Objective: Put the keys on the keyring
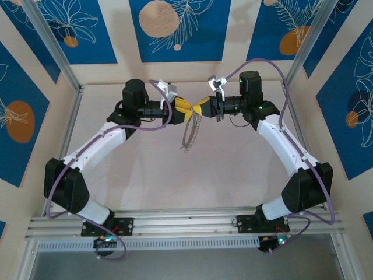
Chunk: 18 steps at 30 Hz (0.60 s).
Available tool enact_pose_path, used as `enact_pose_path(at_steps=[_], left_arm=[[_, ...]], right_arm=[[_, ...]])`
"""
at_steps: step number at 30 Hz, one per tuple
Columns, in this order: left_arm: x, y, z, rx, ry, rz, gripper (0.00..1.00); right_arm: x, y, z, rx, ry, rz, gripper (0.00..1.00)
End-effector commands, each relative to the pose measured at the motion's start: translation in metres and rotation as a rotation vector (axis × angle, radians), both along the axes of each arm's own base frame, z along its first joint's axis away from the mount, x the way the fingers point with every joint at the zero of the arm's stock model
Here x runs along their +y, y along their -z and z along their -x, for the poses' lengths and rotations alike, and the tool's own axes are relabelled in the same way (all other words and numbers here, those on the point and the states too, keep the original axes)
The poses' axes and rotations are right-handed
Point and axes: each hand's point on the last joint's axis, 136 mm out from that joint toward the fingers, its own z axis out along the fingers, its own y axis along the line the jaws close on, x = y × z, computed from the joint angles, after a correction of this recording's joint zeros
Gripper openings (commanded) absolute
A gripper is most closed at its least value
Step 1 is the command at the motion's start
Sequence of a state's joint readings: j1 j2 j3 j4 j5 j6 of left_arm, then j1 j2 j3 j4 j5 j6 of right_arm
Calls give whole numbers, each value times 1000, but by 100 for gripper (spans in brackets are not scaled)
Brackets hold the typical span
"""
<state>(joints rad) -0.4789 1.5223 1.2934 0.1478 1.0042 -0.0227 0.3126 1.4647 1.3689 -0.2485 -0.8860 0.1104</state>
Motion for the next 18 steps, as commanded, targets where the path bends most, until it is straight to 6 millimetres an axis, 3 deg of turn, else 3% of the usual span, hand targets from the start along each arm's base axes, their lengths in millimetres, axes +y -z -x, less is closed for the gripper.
enact_pose_path(at_steps=[1,11,18], left_arm=[[-3,-9,4,-28,40,12,32],[-11,-5,6,-22,63,14,22],[-17,-4,7,-19,80,19,8]], right_arm=[[3,-14,1,-48,-16,-14,0],[6,-15,1,-52,-19,-15,0],[6,-14,1,-49,-22,-14,0]])
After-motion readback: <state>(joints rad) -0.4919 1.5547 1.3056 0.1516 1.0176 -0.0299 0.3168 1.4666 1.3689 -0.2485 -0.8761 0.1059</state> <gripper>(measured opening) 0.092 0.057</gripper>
